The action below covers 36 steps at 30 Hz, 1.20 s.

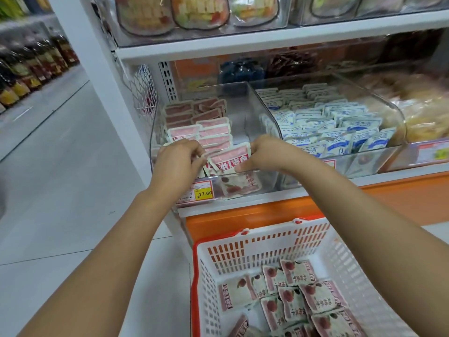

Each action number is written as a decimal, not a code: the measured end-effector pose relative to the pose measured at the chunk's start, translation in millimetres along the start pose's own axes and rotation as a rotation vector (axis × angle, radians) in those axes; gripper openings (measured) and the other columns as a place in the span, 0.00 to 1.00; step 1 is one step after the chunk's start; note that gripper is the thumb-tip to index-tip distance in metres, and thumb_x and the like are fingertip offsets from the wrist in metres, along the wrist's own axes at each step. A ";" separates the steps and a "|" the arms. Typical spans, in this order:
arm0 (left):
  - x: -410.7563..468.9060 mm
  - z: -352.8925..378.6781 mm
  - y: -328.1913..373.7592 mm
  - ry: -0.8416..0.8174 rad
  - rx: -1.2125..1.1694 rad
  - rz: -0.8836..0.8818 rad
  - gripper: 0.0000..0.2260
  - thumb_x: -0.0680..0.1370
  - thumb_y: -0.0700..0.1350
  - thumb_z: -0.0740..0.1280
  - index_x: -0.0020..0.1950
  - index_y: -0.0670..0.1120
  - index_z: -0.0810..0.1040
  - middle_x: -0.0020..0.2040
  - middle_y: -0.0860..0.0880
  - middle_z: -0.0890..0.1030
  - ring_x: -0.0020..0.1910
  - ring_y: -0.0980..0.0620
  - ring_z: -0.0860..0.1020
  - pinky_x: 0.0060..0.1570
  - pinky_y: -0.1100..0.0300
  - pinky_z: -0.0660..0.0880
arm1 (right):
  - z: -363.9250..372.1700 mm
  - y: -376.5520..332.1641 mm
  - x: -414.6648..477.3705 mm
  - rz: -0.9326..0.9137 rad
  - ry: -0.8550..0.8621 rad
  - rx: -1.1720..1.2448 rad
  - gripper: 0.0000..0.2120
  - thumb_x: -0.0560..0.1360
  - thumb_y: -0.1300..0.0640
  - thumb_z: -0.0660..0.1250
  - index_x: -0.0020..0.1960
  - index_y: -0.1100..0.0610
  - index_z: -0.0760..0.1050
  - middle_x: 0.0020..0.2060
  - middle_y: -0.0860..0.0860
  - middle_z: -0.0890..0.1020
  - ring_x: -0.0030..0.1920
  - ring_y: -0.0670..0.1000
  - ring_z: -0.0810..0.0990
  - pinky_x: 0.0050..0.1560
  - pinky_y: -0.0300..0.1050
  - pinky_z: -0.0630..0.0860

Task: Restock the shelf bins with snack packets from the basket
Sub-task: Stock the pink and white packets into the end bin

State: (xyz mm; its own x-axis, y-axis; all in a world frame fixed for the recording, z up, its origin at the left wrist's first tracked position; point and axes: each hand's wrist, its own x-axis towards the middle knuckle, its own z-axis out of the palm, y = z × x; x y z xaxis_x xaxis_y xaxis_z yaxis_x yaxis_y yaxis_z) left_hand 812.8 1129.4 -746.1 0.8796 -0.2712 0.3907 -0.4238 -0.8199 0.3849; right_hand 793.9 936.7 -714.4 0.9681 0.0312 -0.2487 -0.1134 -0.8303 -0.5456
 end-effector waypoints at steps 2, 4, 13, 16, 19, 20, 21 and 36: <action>0.5 -0.3 0.2 -0.001 -0.002 -0.007 0.01 0.74 0.43 0.70 0.44 0.47 0.79 0.41 0.51 0.78 0.43 0.49 0.76 0.49 0.54 0.71 | -2.6 -4.8 -0.4 0.027 0.006 -0.136 0.17 0.71 0.47 0.73 0.43 0.60 0.73 0.38 0.52 0.79 0.38 0.51 0.77 0.33 0.41 0.69; 0.4 -0.9 0.6 -0.009 -0.008 -0.021 0.02 0.74 0.43 0.70 0.44 0.48 0.78 0.41 0.51 0.78 0.42 0.50 0.76 0.46 0.58 0.70 | -7.1 -7.7 0.7 0.046 -0.030 -0.130 0.18 0.72 0.48 0.73 0.36 0.58 0.69 0.27 0.48 0.78 0.28 0.46 0.76 0.28 0.38 0.68; 3.9 0.9 -1.1 -0.023 -0.042 -0.084 0.06 0.74 0.38 0.68 0.41 0.49 0.77 0.40 0.51 0.80 0.41 0.50 0.77 0.41 0.60 0.69 | -6.5 -18.7 14.1 0.116 -0.289 0.204 0.08 0.72 0.60 0.73 0.44 0.65 0.77 0.40 0.58 0.85 0.46 0.54 0.85 0.54 0.47 0.80; 4.1 2.1 -2.1 -0.033 -0.043 -0.077 0.06 0.74 0.38 0.69 0.41 0.49 0.78 0.40 0.51 0.81 0.41 0.51 0.77 0.42 0.59 0.71 | -3.2 -26.8 14.1 0.147 -0.325 0.178 0.07 0.74 0.62 0.70 0.42 0.66 0.75 0.47 0.62 0.84 0.49 0.56 0.84 0.58 0.49 0.78; 0.0 0.2 -2.3 -0.003 -0.035 -0.022 0.07 0.76 0.37 0.67 0.50 0.43 0.83 0.48 0.46 0.82 0.49 0.48 0.78 0.52 0.57 0.72 | 0.4 -23.0 14.5 0.157 -0.302 0.183 0.10 0.73 0.60 0.72 0.39 0.63 0.73 0.39 0.58 0.84 0.40 0.51 0.84 0.53 0.44 0.80; -3.3 -0.6 -2.0 0.021 -0.025 0.009 0.09 0.76 0.36 0.66 0.54 0.41 0.83 0.52 0.44 0.82 0.54 0.46 0.78 0.57 0.57 0.70 | 2.0 -21.3 11.7 0.118 -0.257 0.081 0.12 0.72 0.57 0.73 0.37 0.61 0.72 0.32 0.54 0.82 0.34 0.48 0.82 0.45 0.39 0.80; -8.1 -2.1 -0.6 0.049 -0.021 0.026 0.11 0.77 0.36 0.65 0.59 0.41 0.81 0.57 0.43 0.80 0.58 0.45 0.76 0.61 0.57 0.68 | 3.3 -20.1 7.6 0.079 -0.185 -0.058 0.15 0.72 0.53 0.73 0.35 0.58 0.71 0.27 0.51 0.79 0.29 0.46 0.78 0.39 0.37 0.79; -148.4 71.4 -3.8 -0.698 0.058 0.051 0.11 0.81 0.49 0.58 0.55 0.47 0.78 0.54 0.51 0.80 0.49 0.55 0.77 0.50 0.64 0.73 | 142.8 171.4 -39.9 -0.221 0.388 0.085 0.12 0.76 0.53 0.68 0.38 0.59 0.80 0.34 0.52 0.81 0.34 0.51 0.78 0.37 0.47 0.75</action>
State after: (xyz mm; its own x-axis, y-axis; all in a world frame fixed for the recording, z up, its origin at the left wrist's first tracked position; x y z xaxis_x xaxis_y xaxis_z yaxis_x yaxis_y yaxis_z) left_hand 699.3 1136.8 -865.2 0.8001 -0.5547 -0.2283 -0.4734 -0.8177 0.3276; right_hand 703.9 872.6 -912.3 0.9814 -0.0216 0.1906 0.1032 -0.7783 -0.6194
